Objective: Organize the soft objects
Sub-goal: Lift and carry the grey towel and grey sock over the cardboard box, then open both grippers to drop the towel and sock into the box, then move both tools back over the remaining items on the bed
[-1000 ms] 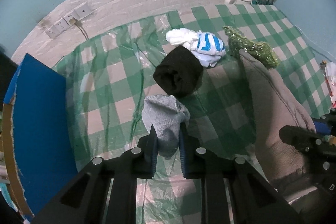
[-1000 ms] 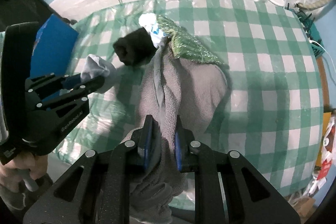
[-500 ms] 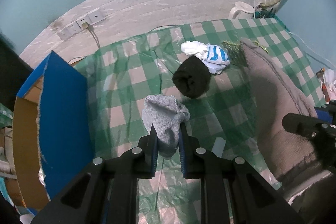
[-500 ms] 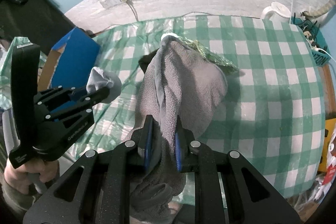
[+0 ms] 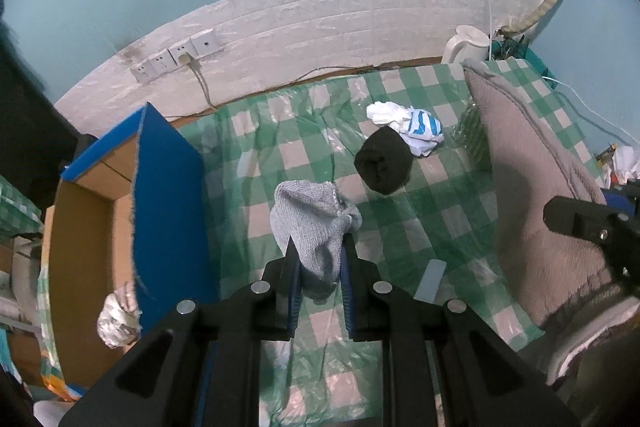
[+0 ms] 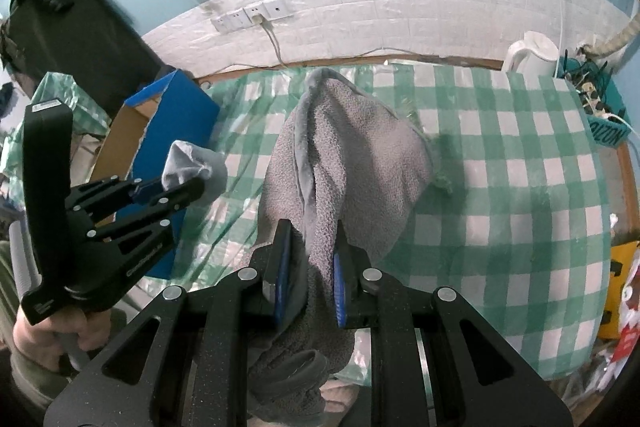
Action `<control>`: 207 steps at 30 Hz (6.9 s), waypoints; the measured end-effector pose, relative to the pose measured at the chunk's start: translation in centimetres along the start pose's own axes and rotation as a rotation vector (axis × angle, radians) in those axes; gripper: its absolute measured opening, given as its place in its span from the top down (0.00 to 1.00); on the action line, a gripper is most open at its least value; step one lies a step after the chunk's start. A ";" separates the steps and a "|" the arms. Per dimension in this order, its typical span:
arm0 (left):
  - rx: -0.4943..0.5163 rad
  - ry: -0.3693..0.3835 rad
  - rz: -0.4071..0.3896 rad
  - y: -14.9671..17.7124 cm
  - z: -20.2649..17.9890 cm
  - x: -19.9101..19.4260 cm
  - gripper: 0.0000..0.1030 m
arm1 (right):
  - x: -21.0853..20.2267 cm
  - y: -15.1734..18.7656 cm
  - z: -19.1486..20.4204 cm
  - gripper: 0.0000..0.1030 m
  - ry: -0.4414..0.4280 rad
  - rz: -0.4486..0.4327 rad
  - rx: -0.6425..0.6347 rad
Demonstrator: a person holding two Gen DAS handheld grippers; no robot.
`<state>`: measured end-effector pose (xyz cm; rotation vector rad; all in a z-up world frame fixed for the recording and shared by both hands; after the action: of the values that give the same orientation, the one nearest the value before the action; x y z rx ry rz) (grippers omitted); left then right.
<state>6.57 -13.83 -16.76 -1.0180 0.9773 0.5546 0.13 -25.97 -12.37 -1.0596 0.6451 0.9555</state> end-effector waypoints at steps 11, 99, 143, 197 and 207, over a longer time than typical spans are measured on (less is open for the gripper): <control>-0.010 -0.042 -0.044 0.2 2.3 -3.0 0.84 | -1.0 -0.5 1.6 0.84 0.039 -0.015 -0.040; -0.398 -0.194 0.063 10.3 28.5 -1.6 0.69 | 16.3 -5.0 31.4 0.61 -0.091 0.145 -0.430; -0.335 -0.177 -0.049 5.8 24.1 -4.7 0.23 | 10.5 -6.3 17.7 0.33 0.068 0.042 -0.285; 0.010 -0.078 0.111 0.7 2.3 6.6 0.23 | 13.8 -3.5 -7.7 0.33 0.240 0.112 0.045; 0.003 -0.057 0.130 0.2 1.5 8.9 0.23 | 15.8 -3.4 -7.4 0.33 0.243 0.130 0.006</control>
<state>11.30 -12.85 -24.34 -0.9352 0.9982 0.6860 10.40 -28.21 -26.70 -1.1489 0.9261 0.9430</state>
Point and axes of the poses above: each gripper's, at about its wrist camera, not at the fingertips, and x roughly the way its jaws point, z to its left, y to its underside, the point moved 9 cm from there along x, roughly the way its jaws point, and after that the axes turned 4 degrees about -y, right-handed, at the moved point
